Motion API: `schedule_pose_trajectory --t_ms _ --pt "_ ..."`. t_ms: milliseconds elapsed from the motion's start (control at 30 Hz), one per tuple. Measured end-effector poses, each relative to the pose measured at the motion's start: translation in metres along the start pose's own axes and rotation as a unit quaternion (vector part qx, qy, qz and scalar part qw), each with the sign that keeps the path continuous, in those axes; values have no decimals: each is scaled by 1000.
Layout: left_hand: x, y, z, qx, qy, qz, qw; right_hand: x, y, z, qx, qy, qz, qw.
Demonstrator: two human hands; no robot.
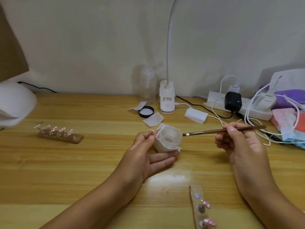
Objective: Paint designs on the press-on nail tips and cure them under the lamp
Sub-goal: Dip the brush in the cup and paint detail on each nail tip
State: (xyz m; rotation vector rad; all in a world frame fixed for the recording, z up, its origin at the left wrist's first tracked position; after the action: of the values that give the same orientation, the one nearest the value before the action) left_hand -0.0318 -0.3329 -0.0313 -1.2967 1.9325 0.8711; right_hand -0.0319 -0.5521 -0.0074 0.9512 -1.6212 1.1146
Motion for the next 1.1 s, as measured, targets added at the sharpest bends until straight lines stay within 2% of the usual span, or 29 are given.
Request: schedule_pose_trajectory --t_ms 100,167,233,300,333,400,467,567,700,867,1100 --pt "-2 0 1 2 -4 -4 1000 2 1 1 -2 -15 0 1000" --pt "-2 2 3 -31 -62 -32 997 6 3 0 8 -37 -2 999" --pt "-6 10 11 -104 -130 -99 981 15 6 -1 29 -52 -1 998" --pt "-19 23 17 -176 -153 -193 953 31 8 -2 59 -67 8 996" --pt "-27 29 18 -190 -150 -232 942 40 8 -2 75 -77 18 994" --pt "-33 37 12 -158 -140 -262 942 57 6 -4 108 -98 37 989" --pt "-24 40 1 -99 -192 -232 948 63 5 -6 131 -106 42 985" --pt "-7 39 -6 -49 -284 -183 940 48 9 -2 101 -110 6 989" --pt "-4 33 -1 -21 -278 -132 951 20 19 0 94 -125 -38 987" --pt "-2 31 0 -11 -270 -135 953 6 21 -7 136 -133 -77 979" --pt "-1 31 -3 13 -287 -146 947 8 28 -6 144 -76 -41 986"
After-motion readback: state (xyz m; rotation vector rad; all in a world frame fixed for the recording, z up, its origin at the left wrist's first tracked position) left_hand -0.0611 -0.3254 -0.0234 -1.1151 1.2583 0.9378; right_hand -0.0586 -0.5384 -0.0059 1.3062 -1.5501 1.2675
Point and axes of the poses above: each hand's wrist, its own y-axis away from the middle knuckle, its own z-axis out of the back of the hand, x = y × z, the point moved 6 cm from there along -y, towards the middle knuckle, and after that the axes turned 1 degree about x, right-handed, at the moved point
